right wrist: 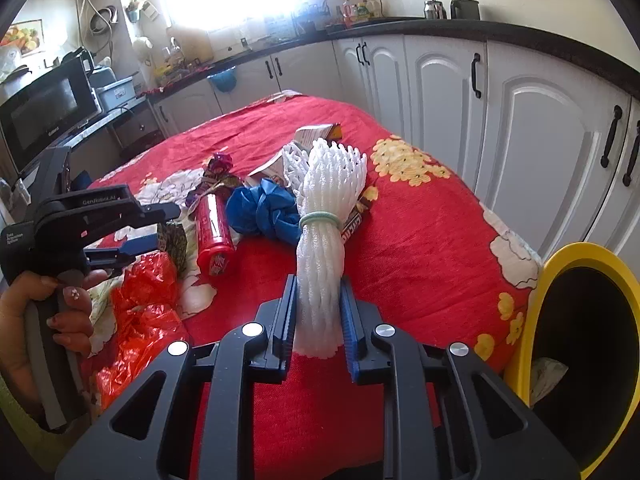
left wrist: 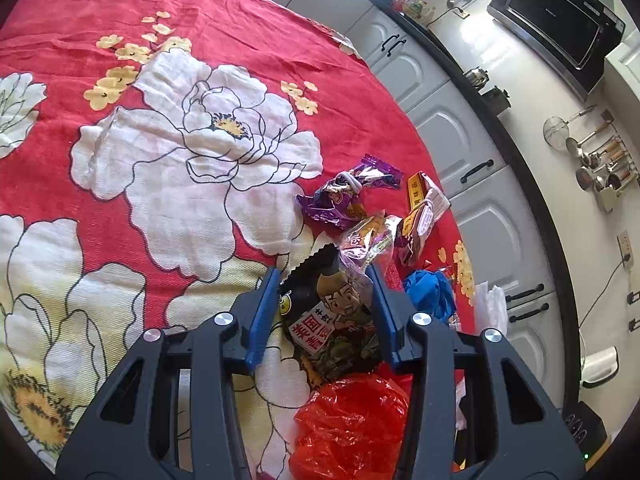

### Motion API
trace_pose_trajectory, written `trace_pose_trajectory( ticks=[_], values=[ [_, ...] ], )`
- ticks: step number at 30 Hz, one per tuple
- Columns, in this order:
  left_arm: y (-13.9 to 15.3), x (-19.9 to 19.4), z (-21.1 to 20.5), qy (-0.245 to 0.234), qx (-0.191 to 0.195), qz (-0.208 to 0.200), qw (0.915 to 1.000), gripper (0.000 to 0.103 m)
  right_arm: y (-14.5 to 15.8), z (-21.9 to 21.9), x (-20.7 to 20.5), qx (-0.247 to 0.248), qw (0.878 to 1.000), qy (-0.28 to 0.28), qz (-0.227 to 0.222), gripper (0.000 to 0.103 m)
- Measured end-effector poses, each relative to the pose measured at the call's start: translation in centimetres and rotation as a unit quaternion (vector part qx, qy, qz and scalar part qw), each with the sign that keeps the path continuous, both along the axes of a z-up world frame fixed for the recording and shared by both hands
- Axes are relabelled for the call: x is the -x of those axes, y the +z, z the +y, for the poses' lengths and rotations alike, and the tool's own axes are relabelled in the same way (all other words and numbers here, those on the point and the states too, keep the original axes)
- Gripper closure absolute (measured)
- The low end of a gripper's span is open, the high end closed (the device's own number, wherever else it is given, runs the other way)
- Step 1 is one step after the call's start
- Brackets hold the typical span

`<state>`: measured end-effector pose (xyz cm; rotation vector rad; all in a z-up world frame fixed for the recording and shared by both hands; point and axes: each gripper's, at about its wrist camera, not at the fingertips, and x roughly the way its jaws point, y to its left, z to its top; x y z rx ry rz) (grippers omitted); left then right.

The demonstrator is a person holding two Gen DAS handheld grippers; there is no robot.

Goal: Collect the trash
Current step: 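Grasp the white foam net with the right gripper while the left gripper grasps the snack bag, then carry the foam net and snack bag over the bin with both grippers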

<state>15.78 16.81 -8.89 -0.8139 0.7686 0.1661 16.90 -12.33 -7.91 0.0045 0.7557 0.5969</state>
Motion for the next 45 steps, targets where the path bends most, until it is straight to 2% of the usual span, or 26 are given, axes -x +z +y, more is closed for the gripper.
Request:
trace_pose_trajectory(
  ticks=[10,24,45],
  values=[
    [1.6,1.5,0.4,0.002,-0.001,-0.027,0.9996,0.072,0.7,-1.0,0.4,-0.009,1.0,-0.01,-0.008,0.083],
    [6.4,3.0,-0.7,0.01,-0.063,-0.084,0.9944,0.072,2.2,-2.5,1.0,-0.023,0.999,-0.023,-0.026,0.084],
    [9.5,2.0,-9.3,-0.076,-0.127,-0.123,0.9813,0.072,5.3,-8.2,2.2,-0.05,0.995,-0.067,-0.058,0.083]
  ],
)
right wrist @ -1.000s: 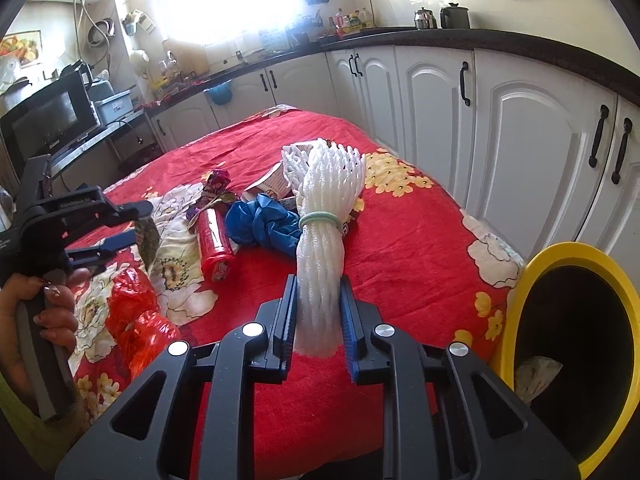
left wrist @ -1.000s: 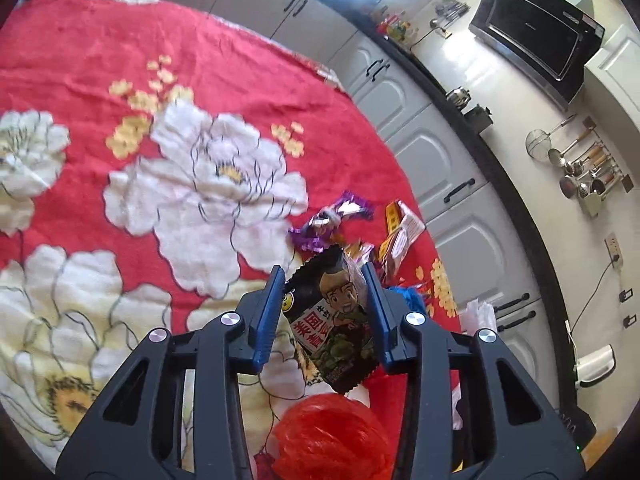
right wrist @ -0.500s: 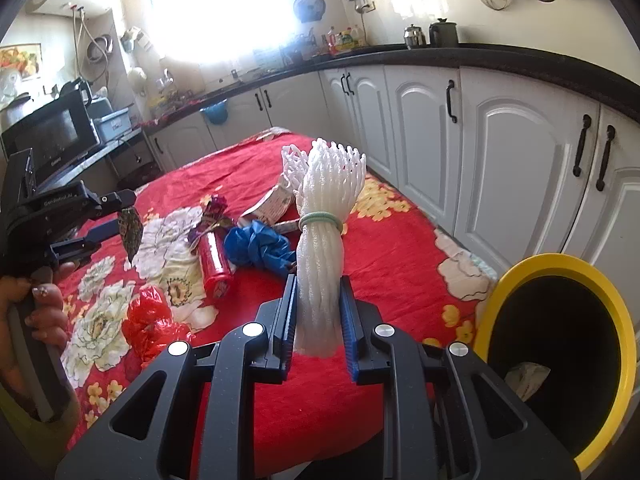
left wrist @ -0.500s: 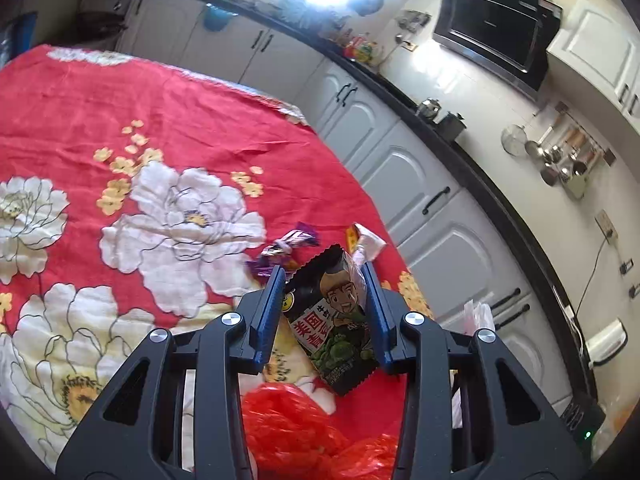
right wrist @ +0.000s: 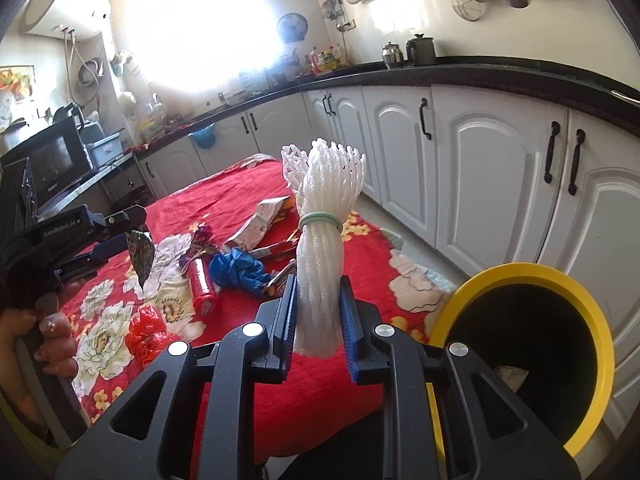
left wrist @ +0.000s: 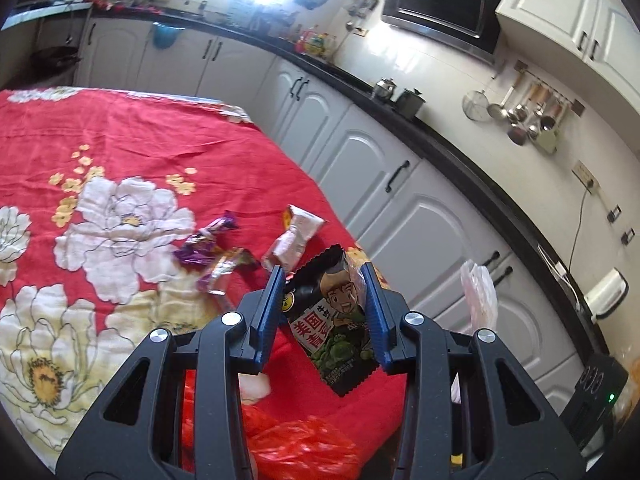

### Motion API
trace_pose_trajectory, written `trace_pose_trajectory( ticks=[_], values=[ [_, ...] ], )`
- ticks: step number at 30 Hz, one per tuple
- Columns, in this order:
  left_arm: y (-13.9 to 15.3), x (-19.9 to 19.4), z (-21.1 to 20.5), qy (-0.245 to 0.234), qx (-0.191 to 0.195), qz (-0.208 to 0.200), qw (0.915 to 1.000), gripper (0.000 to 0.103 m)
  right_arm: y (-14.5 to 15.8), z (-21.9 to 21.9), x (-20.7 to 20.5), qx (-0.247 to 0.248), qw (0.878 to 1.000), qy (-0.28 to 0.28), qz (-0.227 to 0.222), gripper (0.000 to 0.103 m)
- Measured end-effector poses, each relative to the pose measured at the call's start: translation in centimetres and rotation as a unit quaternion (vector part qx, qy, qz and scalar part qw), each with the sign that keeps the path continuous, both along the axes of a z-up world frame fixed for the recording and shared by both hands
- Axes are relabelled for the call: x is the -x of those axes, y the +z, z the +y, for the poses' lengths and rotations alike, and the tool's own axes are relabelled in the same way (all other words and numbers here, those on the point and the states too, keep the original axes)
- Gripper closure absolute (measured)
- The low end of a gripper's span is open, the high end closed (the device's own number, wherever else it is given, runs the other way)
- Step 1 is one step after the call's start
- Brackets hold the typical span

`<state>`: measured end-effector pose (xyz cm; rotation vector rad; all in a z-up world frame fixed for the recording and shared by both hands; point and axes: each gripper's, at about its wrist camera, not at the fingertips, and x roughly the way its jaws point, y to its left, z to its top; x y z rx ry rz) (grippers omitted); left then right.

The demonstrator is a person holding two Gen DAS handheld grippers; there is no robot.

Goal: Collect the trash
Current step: 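Carry the foam net and snack bag over the bin with both grippers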

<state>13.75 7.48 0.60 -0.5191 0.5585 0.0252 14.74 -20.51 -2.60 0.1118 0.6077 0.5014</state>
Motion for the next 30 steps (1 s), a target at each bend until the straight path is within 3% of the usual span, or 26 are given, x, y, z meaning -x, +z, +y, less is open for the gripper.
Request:
trace_pose_trajectory(
  ticks=[14,30],
  values=[
    [0.5,-0.6,-5.0,-0.051,-0.026,-0.009,0.9983,0.072,1.0,-4.0,0.8,0.005,0.999,-0.029,-0.012,0.083],
    [0.0,-1.7,-11.4,-0.116,-0.053,-0.01,0.9918,0.072,0.1,-8.4,1.1,0.014,0.998,-0.069,-0.004,0.083]
  ],
)
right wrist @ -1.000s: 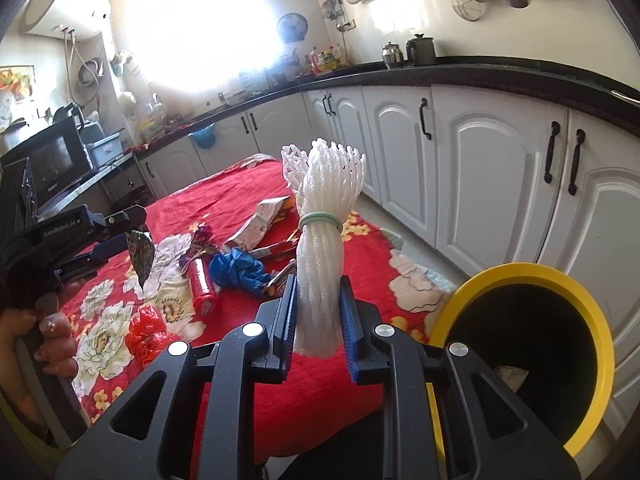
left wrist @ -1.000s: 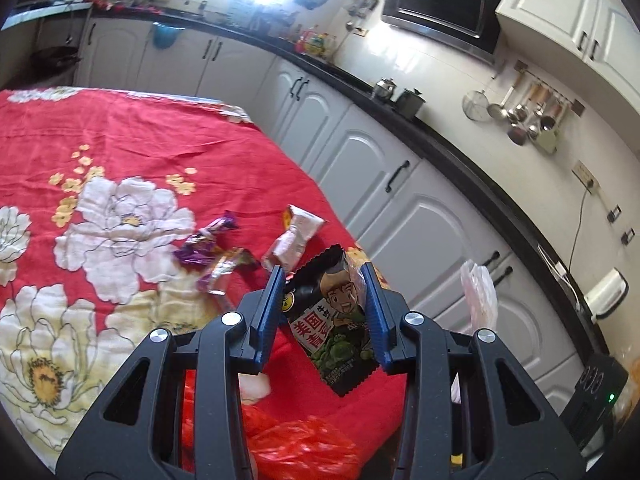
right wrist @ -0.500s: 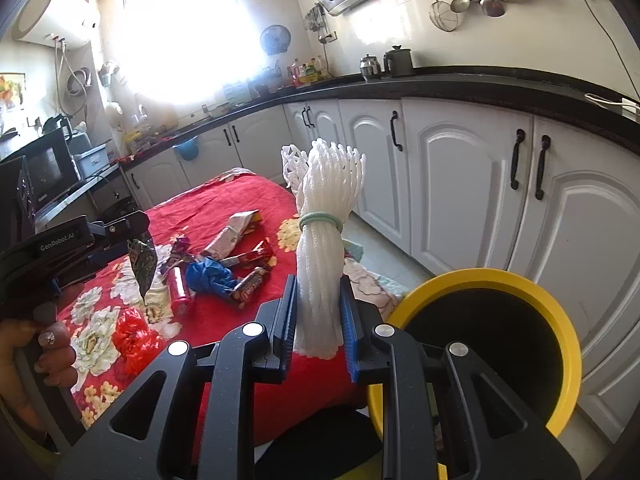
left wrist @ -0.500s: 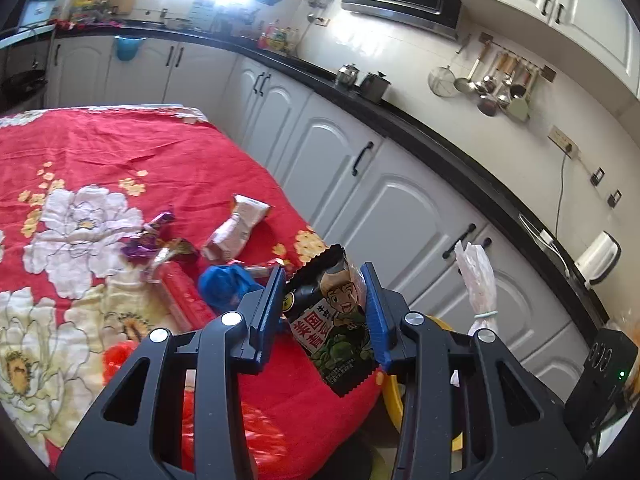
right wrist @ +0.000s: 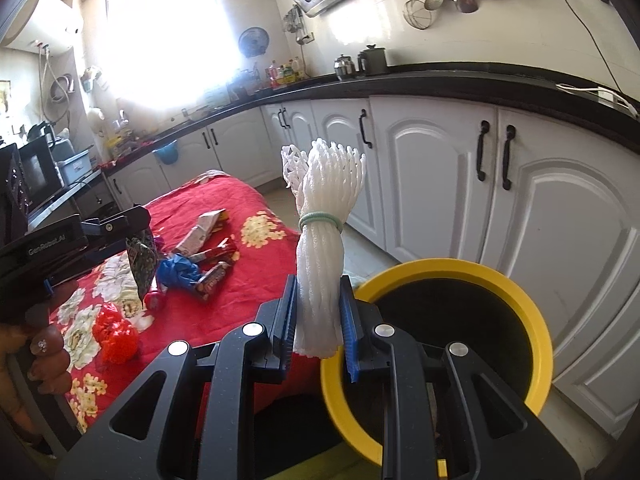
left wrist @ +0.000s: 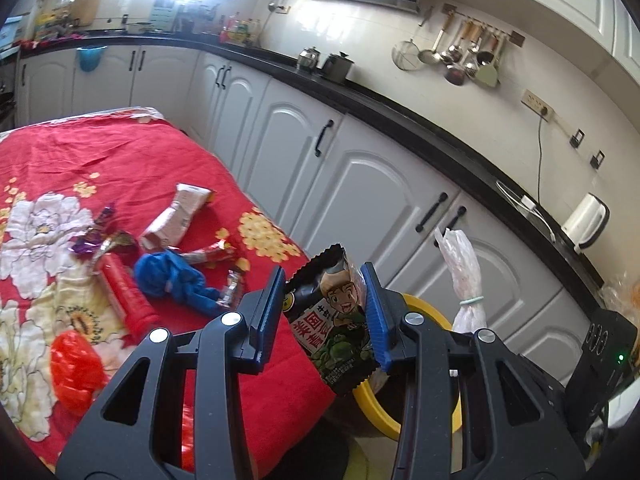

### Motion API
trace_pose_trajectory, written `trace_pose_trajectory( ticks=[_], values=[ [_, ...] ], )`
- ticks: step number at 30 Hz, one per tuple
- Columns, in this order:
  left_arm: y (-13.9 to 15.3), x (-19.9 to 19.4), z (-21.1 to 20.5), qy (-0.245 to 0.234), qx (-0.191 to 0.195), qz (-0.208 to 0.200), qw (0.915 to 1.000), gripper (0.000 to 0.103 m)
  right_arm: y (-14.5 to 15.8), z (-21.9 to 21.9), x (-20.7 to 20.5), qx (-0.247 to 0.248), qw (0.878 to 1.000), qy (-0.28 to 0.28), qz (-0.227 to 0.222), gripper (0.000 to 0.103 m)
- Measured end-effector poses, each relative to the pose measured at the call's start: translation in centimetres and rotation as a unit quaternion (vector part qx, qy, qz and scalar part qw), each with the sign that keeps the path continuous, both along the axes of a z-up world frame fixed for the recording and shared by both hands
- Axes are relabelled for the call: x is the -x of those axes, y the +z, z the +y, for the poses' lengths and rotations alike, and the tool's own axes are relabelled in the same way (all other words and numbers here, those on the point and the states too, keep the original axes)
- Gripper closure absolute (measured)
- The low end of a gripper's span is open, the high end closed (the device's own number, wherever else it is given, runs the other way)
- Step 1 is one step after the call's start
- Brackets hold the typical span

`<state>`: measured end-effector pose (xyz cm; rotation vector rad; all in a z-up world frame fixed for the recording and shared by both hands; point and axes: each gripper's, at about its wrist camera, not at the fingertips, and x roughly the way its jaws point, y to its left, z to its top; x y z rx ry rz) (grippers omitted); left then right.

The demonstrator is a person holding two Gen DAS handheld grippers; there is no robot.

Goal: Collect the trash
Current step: 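Carry the foam net and snack bag over the bin with both grippers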

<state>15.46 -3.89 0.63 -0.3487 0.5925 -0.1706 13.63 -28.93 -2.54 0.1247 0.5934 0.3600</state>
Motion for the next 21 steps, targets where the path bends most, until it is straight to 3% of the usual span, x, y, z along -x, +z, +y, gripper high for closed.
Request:
trace_pose_trajectory(
  ticks=[21],
  values=[
    [-2.6,-1.8,-9.8,-0.09,-0.036,0.015,0.9952,0.072,-3.3,-6.4,-0.4,0.009,0.996,-0.075,0.039,0.083]
  ],
)
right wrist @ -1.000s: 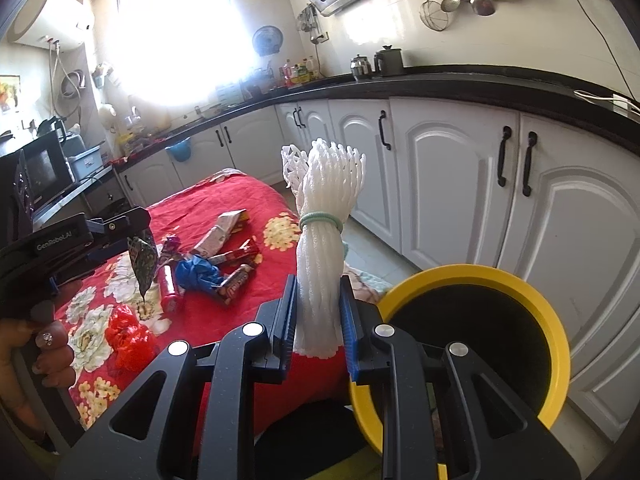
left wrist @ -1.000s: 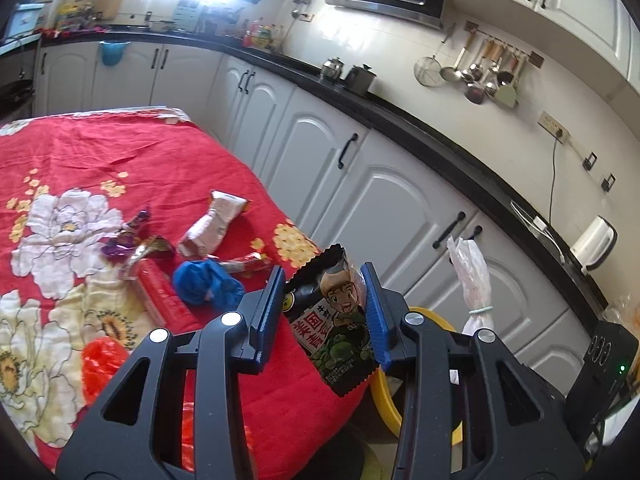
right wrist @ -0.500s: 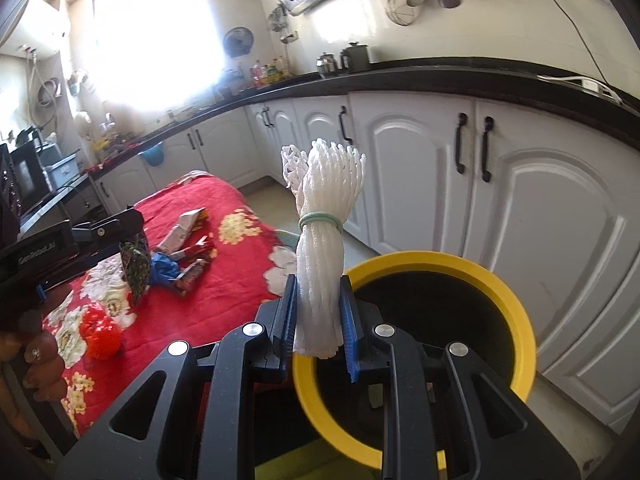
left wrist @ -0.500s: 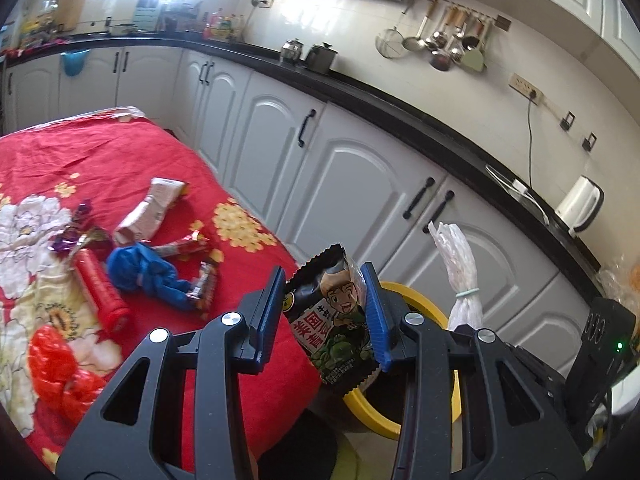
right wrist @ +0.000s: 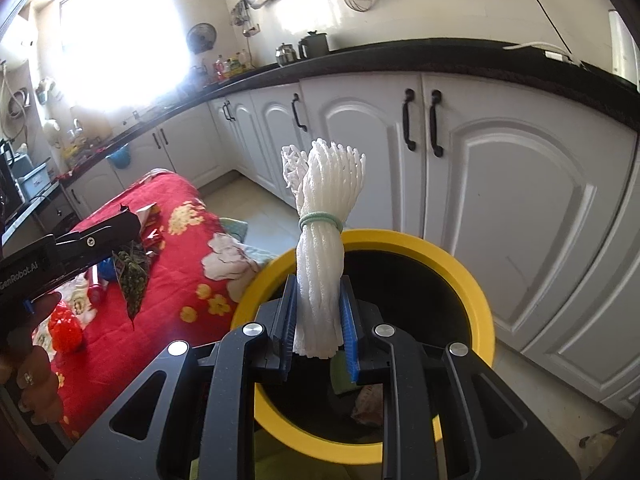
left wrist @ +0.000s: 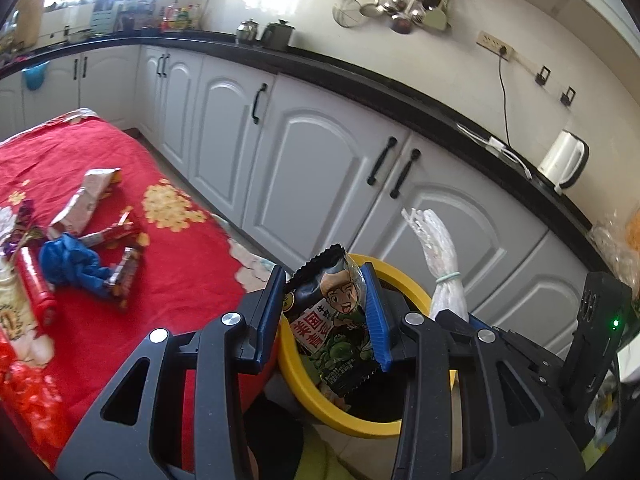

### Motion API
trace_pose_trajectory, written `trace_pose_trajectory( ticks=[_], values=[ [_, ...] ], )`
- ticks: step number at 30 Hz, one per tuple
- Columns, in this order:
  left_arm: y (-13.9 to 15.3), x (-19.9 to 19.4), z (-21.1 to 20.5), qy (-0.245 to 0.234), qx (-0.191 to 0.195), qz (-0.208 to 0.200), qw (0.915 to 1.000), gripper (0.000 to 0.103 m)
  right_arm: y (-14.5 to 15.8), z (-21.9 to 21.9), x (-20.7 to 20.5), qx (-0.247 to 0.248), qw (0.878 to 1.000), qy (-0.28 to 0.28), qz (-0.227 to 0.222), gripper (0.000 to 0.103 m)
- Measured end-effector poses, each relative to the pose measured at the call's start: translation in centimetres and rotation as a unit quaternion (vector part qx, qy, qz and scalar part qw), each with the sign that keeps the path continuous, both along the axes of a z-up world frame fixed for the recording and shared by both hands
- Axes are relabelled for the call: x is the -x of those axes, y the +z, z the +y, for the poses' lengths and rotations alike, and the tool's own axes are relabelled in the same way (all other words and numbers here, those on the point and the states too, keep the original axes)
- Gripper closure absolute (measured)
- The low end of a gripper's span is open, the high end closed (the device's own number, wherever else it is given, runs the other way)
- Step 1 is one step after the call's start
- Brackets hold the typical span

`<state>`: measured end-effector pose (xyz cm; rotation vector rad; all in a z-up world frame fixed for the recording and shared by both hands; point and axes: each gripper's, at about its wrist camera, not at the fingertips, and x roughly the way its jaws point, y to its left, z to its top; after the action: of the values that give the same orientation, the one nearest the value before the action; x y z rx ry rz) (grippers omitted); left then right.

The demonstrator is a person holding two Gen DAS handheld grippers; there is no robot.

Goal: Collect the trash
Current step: 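Carry the foam net and snack bag over the bin with both grippers, then open both grippers over the bin to drop the foam net and snack bag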

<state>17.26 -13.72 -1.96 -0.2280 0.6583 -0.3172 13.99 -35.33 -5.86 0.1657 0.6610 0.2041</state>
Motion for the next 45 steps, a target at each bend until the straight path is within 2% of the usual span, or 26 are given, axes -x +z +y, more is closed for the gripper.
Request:
trace_pose_trajectory(
  ticks=[13,26,28,30,35,37,45],
  values=[
    [-2.7,-1.8,-3.1,-0.036,-0.004,0.035,0.9987,0.072,-3.2,-2.0,-0.9,-0.008,0.999,-0.007,0.052,0.083],
    [-4.6,-3.5,-4.7,-0.053,0.001,0.06,0.9967,0.069,-5.3,-4.3,-1.3,-0.025,0.996,-0.033,0.082,0.078],
    [-4.8,-3.6,-4.8,-0.053,0.002,0.062,0.9967,0.055,-5.3,-4.6,-1.4,-0.028,0.995,-0.04,0.083,0.073],
    [-4.9,-3.7,-4.7,-0.05,0.005,0.066,0.9966,0.047,-5.4,-5.0,-1.3,-0.031,0.995,-0.046,0.083,0.066],
    [-4.6,-3.6,-4.0,-0.039,0.007,0.065,0.9971,0.025,-5.2,-5.4,-1.1,-0.038,0.995,-0.054,0.078,0.061],
    [-4.4,-3.5,-3.6,-0.034,0.01,0.064,0.9973,0.012,-5.1,-5.5,-0.9,-0.04,0.995,-0.054,0.074,0.056],
    [-3.9,-3.3,-2.6,-0.018,0.009,0.063,0.9978,0.011,-4.1,-5.1,-0.8,-0.043,0.996,-0.056,0.062,0.047]
  ],
)
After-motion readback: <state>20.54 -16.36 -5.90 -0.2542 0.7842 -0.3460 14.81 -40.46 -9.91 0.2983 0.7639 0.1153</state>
